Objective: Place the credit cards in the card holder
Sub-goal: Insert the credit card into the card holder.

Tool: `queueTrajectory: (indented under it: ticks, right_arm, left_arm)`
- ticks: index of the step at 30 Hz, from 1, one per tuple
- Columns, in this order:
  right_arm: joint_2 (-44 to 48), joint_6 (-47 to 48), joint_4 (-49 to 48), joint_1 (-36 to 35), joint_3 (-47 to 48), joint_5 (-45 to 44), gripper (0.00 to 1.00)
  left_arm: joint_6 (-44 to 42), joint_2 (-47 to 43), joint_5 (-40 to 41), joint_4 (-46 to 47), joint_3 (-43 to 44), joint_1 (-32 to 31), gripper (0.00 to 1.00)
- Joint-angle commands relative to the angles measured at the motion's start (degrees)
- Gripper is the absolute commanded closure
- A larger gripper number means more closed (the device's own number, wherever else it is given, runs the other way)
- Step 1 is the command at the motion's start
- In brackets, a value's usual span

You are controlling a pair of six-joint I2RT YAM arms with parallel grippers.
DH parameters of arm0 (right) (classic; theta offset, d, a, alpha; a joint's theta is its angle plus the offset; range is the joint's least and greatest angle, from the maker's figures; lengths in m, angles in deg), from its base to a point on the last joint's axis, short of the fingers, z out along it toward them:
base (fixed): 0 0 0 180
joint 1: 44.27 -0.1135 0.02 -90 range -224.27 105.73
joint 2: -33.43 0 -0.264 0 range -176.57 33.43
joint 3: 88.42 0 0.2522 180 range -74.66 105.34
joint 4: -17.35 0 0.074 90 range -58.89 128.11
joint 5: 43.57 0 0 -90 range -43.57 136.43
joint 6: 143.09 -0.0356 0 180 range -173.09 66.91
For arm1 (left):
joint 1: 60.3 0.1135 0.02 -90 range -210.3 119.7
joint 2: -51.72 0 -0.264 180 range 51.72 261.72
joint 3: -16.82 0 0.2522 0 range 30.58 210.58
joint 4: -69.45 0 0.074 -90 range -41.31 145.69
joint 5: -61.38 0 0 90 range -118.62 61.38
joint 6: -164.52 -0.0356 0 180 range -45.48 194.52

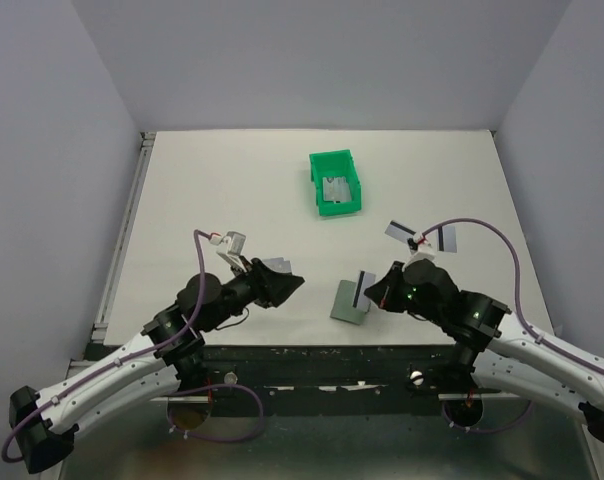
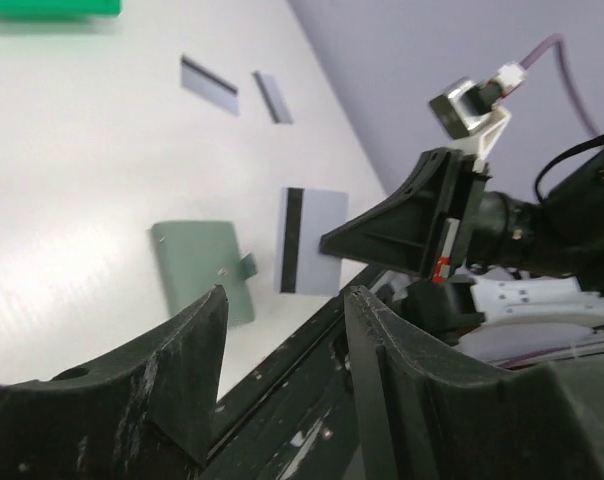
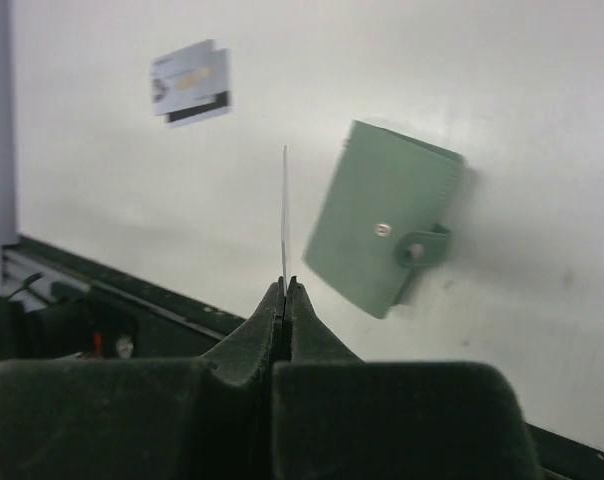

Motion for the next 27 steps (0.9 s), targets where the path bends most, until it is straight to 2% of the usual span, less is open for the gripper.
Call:
queueTrajectory:
  ticks: [1, 7, 10, 19, 27]
  right_arm:
    - [-2.00, -5.38, 13.69, 1.52, -0.34, -8.12, 1.00]
    - [-0.33, -4.69, 7.03, 1.88, -2.80, -9.44, 1.00]
    - [-3.92, -3.11, 5.17, 2.49, -1.32, -8.30, 1.00]
    - [-19.05, -3.19, 8.68, 3.81, 3.61, -7.24, 0.99]
    - [-17.12, -4.60, 13.77, 3.99, 4.05, -10.05, 1.00]
  left_arm:
    - [-1.85, 6.21, 0.62, -5.40, 0.94, 0.35, 0.39]
    - [-1.24, 11.93, -1.49, -0.57, 0.24, 0.35, 0.39]
    - [-0.98, 13.17, -1.67, 0.84, -0.20, 0.35, 0.39]
    - [0.43, 13.35, -3.34, 1.55, -1.95, 0.35, 0.40]
    - [0.79, 11.85, -2.90, 1.02, -3.28, 0.35, 0.40]
